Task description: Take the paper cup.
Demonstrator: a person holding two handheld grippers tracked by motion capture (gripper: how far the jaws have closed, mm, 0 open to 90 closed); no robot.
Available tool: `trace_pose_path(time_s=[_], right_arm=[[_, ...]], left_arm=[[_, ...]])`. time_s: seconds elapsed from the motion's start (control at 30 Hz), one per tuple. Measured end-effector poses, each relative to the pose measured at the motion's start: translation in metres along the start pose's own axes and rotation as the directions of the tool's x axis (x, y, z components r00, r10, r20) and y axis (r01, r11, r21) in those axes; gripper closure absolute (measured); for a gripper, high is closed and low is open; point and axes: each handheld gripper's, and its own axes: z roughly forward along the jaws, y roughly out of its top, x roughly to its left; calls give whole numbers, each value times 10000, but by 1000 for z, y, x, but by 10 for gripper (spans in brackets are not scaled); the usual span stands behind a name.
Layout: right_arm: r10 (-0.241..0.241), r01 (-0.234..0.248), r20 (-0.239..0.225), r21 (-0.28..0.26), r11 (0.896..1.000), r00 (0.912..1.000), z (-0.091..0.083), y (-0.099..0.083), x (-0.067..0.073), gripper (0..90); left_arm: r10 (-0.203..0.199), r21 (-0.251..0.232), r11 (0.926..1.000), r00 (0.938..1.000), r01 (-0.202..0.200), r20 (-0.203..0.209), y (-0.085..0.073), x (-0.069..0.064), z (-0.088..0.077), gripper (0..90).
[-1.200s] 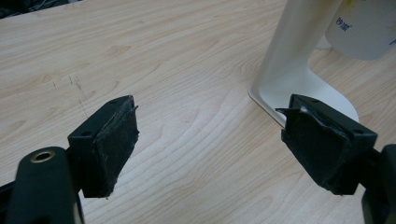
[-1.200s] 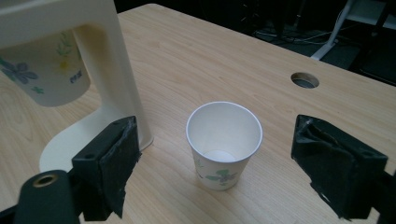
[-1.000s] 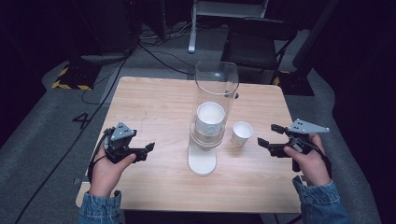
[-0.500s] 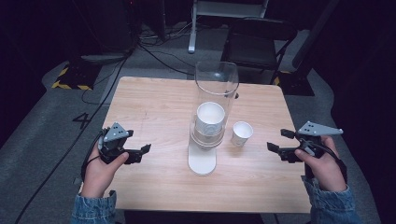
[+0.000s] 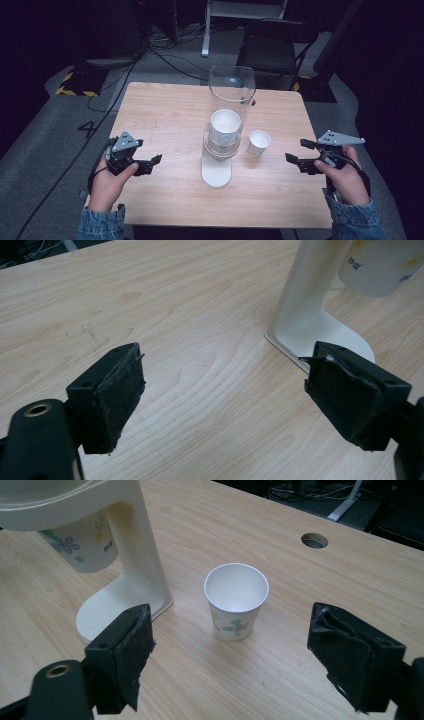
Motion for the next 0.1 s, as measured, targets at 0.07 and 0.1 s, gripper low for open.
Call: trace_pose_path(time_s=[0.07, 0.1], right_arm=[[-2, 2, 3, 9, 10000, 10000, 1, 0, -1, 194], [26, -26, 13, 28, 10000, 10000, 2, -1, -1, 195]], left_arm=[[18, 10, 10000, 10000, -18, -6, 0, 0, 1, 159], [24, 2, 10000, 10000, -24, -14, 0, 0, 1, 159]])
